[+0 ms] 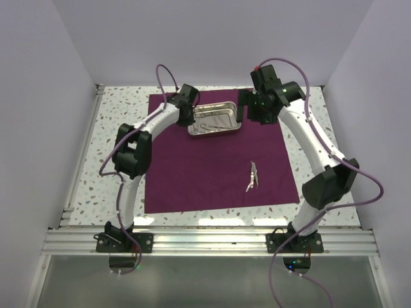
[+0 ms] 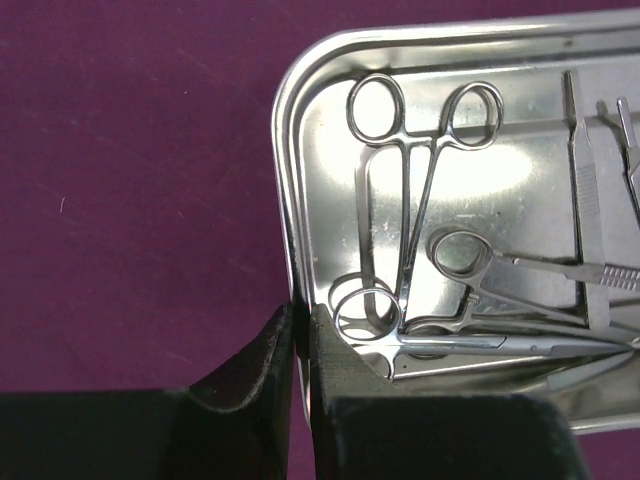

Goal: Open and lay out the surgical kit
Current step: Adjust the container in the surgical kit.

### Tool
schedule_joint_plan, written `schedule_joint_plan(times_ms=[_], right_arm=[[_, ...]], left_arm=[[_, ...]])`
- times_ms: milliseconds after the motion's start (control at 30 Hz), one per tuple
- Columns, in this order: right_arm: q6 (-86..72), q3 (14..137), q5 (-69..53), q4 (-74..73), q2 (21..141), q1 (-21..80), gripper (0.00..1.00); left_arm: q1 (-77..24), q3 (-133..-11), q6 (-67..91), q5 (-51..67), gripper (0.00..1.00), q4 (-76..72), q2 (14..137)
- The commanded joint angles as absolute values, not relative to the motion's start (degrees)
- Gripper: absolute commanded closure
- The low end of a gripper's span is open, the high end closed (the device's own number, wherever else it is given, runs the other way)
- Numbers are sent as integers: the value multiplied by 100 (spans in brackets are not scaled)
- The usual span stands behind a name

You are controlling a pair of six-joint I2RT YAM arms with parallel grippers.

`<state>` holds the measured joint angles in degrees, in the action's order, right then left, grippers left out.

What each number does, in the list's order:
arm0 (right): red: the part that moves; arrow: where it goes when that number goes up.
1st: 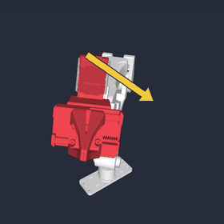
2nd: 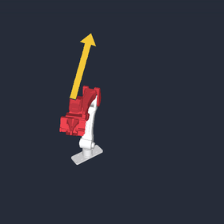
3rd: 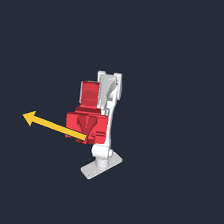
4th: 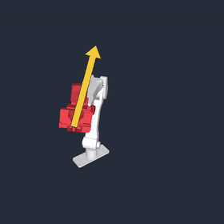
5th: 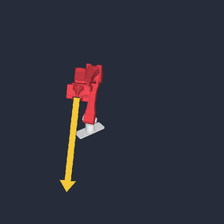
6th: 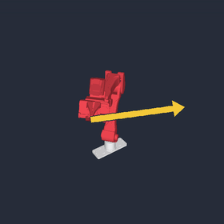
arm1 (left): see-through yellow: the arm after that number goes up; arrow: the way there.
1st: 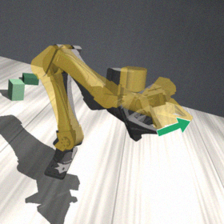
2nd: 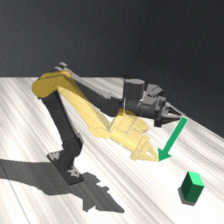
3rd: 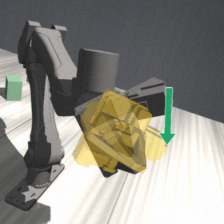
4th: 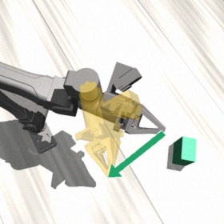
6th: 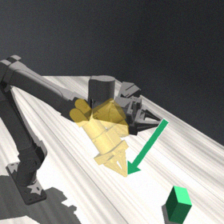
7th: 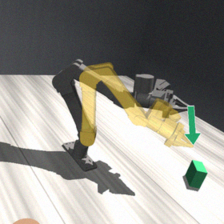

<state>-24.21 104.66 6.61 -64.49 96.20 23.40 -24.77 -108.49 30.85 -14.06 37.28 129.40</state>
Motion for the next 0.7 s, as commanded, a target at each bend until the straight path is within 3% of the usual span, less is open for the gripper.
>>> schedule_joint_plan(times_ms=[0, 33, 167, 467, 667], right_arm=[[-2197, 11275, 651, -6469, 10203, 2329, 11], [-2197, 11590, 546, -6477, 10396, 2329, 11], [-2302, 12111, 71, -6487, 11300, 2347, 13], [-2487, 12304, 53, -5609, 12128, 2478, 16], [-2435, 12981, 18, -5405, 13024, 2768, 25]], left_arm=[[-2408, -10653, 2945, -1274, 95, 3647, 12964], [-2391, -10591, 2892, -1283, 100, 3656, 12929], [-2294, -10275, 2751, -1318, 100, 3604, 12675], [-2180, -9528, 2566, -1275, 100, 3446, 11989], [-2171, -8966, 2303, -1046, 100, 3243, 11576]])
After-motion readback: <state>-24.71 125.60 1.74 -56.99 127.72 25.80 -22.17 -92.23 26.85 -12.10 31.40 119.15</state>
